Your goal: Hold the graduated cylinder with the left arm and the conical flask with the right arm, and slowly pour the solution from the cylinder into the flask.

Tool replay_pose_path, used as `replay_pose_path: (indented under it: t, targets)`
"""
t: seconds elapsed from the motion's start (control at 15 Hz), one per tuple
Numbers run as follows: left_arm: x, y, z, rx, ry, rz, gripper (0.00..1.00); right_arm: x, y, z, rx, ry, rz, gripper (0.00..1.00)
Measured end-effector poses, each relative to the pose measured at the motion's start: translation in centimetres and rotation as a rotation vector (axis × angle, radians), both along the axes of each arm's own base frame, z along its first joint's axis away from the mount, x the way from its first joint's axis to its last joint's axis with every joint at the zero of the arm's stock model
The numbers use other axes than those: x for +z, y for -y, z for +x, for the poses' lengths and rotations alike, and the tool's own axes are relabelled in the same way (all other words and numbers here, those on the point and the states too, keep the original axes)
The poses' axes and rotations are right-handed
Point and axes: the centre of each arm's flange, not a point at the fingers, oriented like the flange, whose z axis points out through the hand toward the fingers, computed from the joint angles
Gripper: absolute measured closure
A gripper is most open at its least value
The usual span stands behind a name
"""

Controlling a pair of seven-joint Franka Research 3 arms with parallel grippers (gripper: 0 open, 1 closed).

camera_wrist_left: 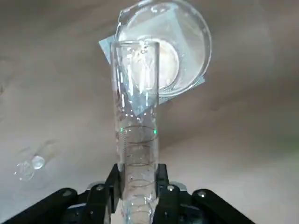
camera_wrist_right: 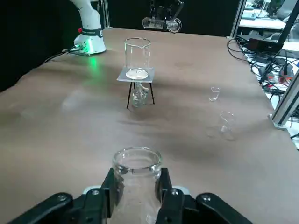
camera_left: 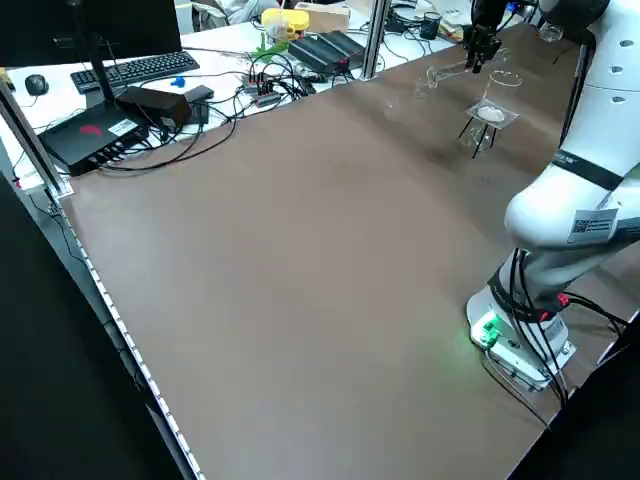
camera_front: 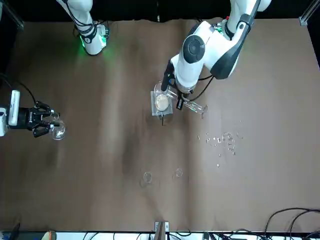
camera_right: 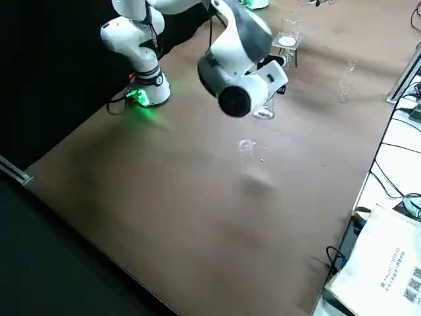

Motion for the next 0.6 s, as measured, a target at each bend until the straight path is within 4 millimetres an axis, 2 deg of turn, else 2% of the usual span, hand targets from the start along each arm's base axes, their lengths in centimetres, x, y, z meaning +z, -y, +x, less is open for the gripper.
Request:
replay_pose_path:
  t: [0.4,0.6]
  targets:
    - [-0.6,1.4,-1.1,0.003,0.031,0.040,0.66,2.6,-4.7,0.6,0.009,-0.059,-0.038,0.61]
    - [-0.6,2.1,-1.7,-0.017,0.041,0.049,0.66,4.1,-8.1,0.9,0.015,-0.095,-0.064,0.61]
